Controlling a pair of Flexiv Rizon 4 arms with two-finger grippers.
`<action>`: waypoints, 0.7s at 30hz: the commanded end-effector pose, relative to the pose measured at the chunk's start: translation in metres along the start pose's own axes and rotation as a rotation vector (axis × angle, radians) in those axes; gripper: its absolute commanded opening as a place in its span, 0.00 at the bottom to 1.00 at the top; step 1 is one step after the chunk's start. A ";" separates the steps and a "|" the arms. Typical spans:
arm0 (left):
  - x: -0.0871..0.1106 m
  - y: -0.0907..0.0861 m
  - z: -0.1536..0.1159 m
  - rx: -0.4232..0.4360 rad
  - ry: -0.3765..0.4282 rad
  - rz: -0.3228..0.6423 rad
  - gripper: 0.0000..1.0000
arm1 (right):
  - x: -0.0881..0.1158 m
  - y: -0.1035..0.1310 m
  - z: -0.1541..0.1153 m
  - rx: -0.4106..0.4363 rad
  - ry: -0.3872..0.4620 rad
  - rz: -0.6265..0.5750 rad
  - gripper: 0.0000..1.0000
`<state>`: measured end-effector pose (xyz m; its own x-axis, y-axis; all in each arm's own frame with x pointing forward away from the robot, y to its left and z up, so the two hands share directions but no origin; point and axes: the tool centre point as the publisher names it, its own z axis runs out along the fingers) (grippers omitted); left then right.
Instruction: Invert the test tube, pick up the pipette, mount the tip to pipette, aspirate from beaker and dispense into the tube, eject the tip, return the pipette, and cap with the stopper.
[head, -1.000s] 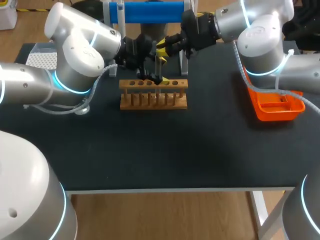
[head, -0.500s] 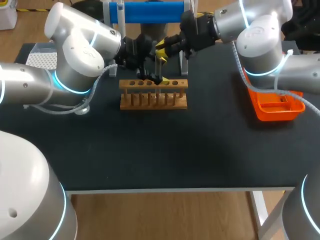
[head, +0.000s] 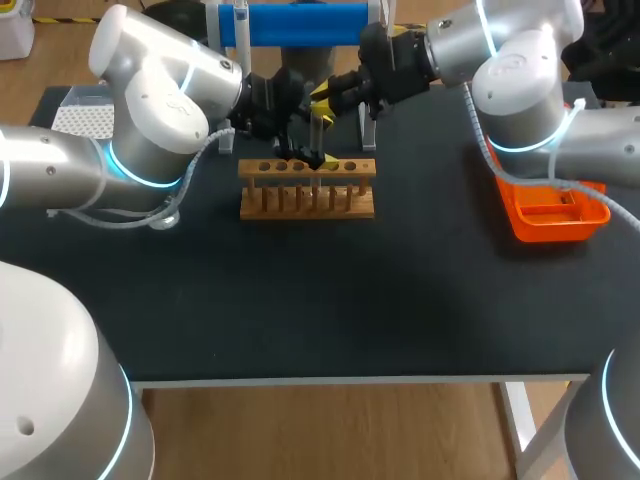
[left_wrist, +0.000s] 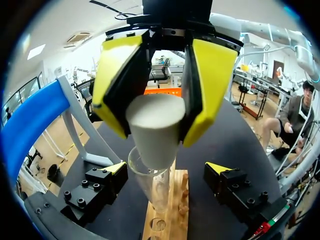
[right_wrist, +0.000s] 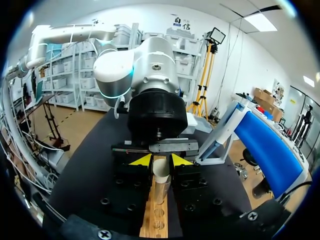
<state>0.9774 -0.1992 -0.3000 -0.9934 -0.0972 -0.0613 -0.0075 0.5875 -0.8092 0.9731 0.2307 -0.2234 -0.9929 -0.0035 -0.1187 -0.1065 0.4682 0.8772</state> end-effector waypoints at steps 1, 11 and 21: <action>-0.001 0.000 0.000 -0.002 0.003 0.000 1.00 | -0.001 -0.002 0.000 0.013 0.005 0.006 0.00; -0.001 0.000 0.000 -0.002 0.003 0.000 1.00 | -0.004 0.004 -0.002 0.010 -0.003 0.029 0.00; -0.001 0.000 0.000 -0.002 0.003 0.000 1.00 | -0.004 0.007 -0.003 0.005 -0.002 0.034 0.00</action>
<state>0.9774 -0.1992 -0.3000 -0.9934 -0.0972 -0.0613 -0.0076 0.5876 -0.8091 0.9758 0.2321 -0.2168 -0.9956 0.0179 -0.0921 -0.0731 0.4677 0.8809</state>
